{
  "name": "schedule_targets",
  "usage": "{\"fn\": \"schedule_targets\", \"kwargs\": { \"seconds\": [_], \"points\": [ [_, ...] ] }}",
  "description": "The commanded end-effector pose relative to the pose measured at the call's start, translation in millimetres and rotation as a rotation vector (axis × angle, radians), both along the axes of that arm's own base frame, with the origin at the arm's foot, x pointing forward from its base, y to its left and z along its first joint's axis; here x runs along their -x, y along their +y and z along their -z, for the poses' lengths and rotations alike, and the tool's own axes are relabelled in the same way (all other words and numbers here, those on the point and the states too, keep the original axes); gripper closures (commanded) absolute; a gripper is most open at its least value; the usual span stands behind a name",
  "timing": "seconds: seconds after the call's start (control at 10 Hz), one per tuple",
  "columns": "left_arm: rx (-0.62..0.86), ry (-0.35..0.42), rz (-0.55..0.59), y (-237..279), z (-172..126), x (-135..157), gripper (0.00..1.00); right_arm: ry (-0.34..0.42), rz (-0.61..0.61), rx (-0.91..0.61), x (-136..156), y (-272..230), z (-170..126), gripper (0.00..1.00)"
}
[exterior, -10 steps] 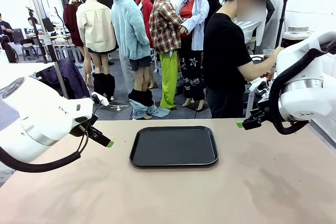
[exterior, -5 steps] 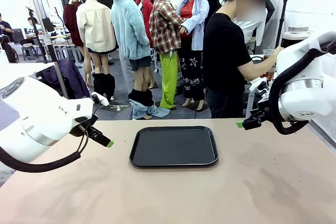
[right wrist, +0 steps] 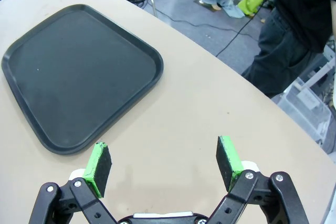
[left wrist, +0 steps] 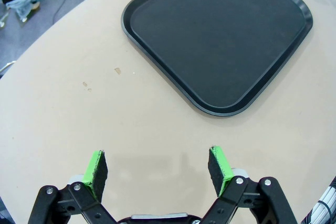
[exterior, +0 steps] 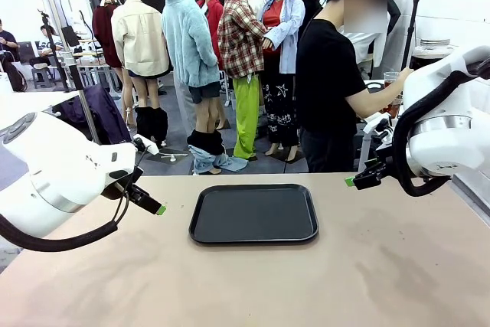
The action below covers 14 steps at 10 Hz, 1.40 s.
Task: Pour the drink into the iced cup.
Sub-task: Open the gripper to release the iced cup you were holding.
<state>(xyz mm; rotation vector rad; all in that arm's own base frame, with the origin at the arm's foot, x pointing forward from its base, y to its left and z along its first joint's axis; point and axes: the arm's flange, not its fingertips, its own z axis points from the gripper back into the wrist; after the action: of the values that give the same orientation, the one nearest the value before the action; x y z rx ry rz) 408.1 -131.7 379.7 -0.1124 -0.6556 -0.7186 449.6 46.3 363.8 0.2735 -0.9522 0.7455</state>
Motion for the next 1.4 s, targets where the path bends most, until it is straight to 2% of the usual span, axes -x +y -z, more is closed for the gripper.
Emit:
{"fn": "schedule_targets", "kwargs": {
  "seconds": [0.0, 1.3],
  "points": [
    [-0.008, -0.011, 0.000, 0.2, -0.6, 0.8, 0.00, -0.004, 0.002, -0.001, -2.9, 0.3, -1.9, 0.00],
    [-0.008, -0.011, 0.000, 0.2, -0.6, 0.8, 0.00, -0.004, 0.002, -0.001, -2.9, 0.3, -1.9, 0.00]
  ]
}}
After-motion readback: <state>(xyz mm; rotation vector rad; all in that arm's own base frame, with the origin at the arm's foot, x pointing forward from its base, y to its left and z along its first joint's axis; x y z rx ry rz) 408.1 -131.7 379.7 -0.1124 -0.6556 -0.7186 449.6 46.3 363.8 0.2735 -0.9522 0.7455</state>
